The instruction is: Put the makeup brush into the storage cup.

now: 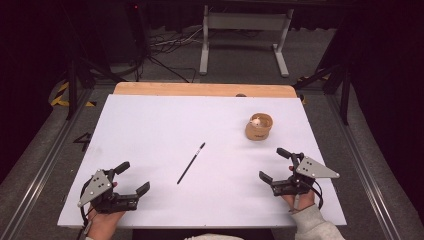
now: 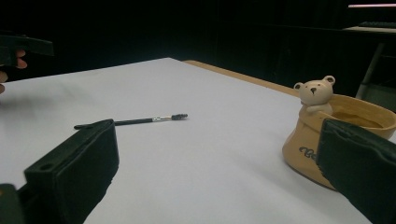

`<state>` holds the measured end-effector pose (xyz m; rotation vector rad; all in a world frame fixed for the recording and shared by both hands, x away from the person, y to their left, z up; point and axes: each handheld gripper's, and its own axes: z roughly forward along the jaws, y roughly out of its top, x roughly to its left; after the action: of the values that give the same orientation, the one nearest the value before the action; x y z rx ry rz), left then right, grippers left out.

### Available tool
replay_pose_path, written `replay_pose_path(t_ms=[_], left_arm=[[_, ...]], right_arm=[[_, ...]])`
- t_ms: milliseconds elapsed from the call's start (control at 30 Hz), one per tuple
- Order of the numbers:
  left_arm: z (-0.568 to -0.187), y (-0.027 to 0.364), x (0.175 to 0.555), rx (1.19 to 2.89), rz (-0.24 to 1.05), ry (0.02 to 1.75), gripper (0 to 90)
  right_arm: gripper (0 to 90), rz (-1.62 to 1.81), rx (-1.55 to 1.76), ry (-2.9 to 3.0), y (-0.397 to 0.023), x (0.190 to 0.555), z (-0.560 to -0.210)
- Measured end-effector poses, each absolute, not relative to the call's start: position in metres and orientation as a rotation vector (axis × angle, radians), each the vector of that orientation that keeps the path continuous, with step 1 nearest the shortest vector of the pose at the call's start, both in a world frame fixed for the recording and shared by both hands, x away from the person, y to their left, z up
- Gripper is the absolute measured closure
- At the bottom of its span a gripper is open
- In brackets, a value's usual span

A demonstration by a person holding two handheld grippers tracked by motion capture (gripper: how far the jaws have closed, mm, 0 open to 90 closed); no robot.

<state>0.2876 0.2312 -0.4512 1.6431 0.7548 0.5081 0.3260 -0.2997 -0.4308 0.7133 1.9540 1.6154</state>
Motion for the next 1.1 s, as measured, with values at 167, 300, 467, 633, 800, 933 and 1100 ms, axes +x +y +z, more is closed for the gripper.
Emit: replay_pose_path(t_ms=[167,300,467,633,800,933,1100], left_arm=[[-0.451,0.230,0.288,1.645,0.505,0.748,4.4],[-0.453,0.229,0.290,1.652,0.496,0.750,4.2],[-0.452,0.231,0.290,1.634,0.488,0.755,2.9],[-0.449,0.229,0.292,1.630,0.479,0.755,2.8],[-0.441,0.214,0.299,1.618,0.450,0.732,2.8],[-0.436,0.203,0.303,1.629,0.445,0.715,2.9],[-0.431,0.191,0.308,1.630,0.422,0.687,3.0]], right_arm=[[0.0,1.613,0.727,1.953,-0.301,0.326,-0.432],[0.0,1.610,0.728,1.955,-0.301,0.327,-0.432],[0.0,1.609,0.731,1.949,-0.301,0.327,-0.432],[0.0,1.609,0.735,1.949,-0.302,0.327,-0.432],[0.0,1.611,0.739,1.944,-0.303,0.327,-0.432],[0.0,1.610,0.736,1.949,-0.303,0.327,-0.432],[0.0,1.611,0.741,1.956,-0.303,0.327,-0.432]])
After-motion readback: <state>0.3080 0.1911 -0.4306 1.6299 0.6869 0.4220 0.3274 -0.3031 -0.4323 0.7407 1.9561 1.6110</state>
